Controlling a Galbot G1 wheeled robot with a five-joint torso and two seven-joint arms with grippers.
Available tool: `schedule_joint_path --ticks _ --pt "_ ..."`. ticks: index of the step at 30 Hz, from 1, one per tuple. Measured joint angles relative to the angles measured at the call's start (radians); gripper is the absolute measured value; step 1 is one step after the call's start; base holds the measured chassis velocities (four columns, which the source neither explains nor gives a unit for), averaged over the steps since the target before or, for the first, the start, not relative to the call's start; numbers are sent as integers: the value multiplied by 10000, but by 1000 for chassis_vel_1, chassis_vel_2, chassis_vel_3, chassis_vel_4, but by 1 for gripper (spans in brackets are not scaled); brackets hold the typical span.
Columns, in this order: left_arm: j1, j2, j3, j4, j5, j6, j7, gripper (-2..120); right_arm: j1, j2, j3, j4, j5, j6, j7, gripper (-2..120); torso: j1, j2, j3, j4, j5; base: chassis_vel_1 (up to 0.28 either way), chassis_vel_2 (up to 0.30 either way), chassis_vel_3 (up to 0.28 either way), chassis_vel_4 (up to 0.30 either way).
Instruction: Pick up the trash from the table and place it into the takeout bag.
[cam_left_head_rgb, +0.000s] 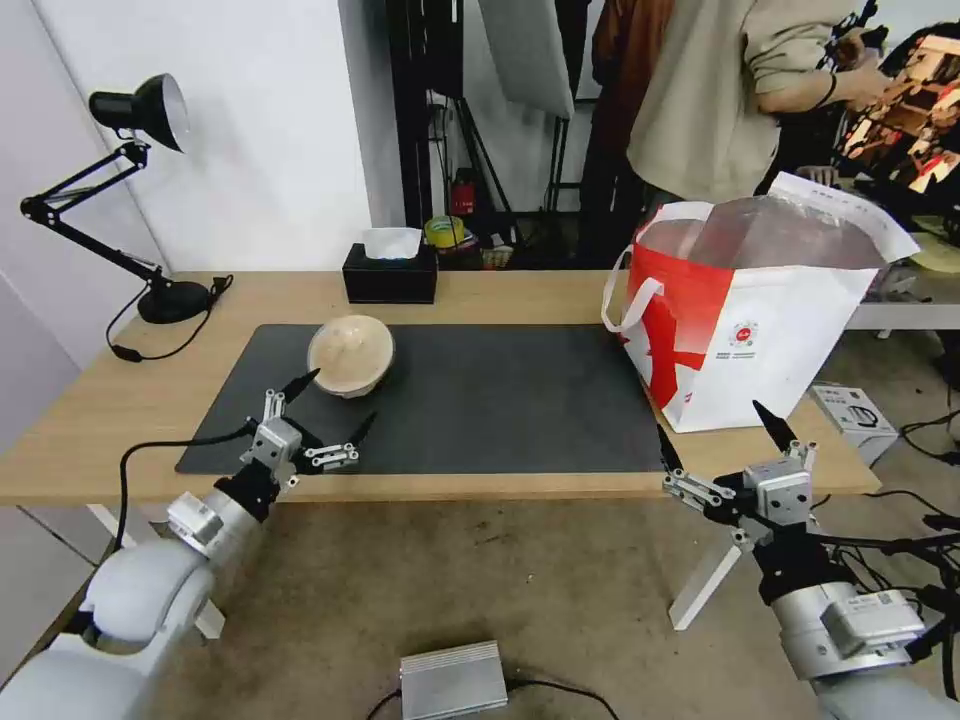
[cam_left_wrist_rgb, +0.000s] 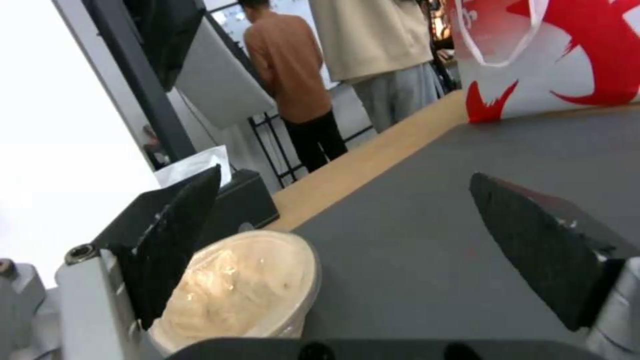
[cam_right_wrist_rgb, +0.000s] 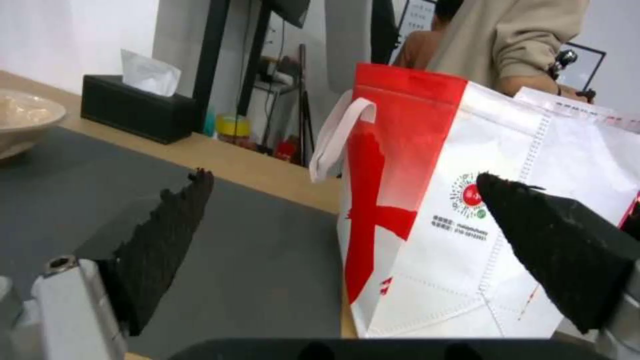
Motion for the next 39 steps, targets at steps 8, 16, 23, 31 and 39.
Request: schedule_joint_path --ticks 8,16,23,31,39 --pt "-633 630 269 356 -249 246 77 100 0 0 0 0 0 -1 0 100 0 -1 0 1 0 0 0 0 0" --pt "-1504 1117 1076 872 -493 545 285 100 0 0 0 0 0 -1 0 100 0 0 0 0 0 0 0 0 0" --pt "-2249 1226 1857 1514 -748 633 372 100 0 0 0 0 0 -1 1 100 0 -1 -1 -1 0 0 0 0 0" --pt "-2578 1378 2260 2031 -793 633 560 100 0 0 0 0 0 0 0 100 0 0 -1 0 1 0 0 0 0" --pt "-2572 1321 2208 2327 -733 611 591 100 0 0 0 0 0 -1 1 100 0 0 0 0 0 0 0 0 0"
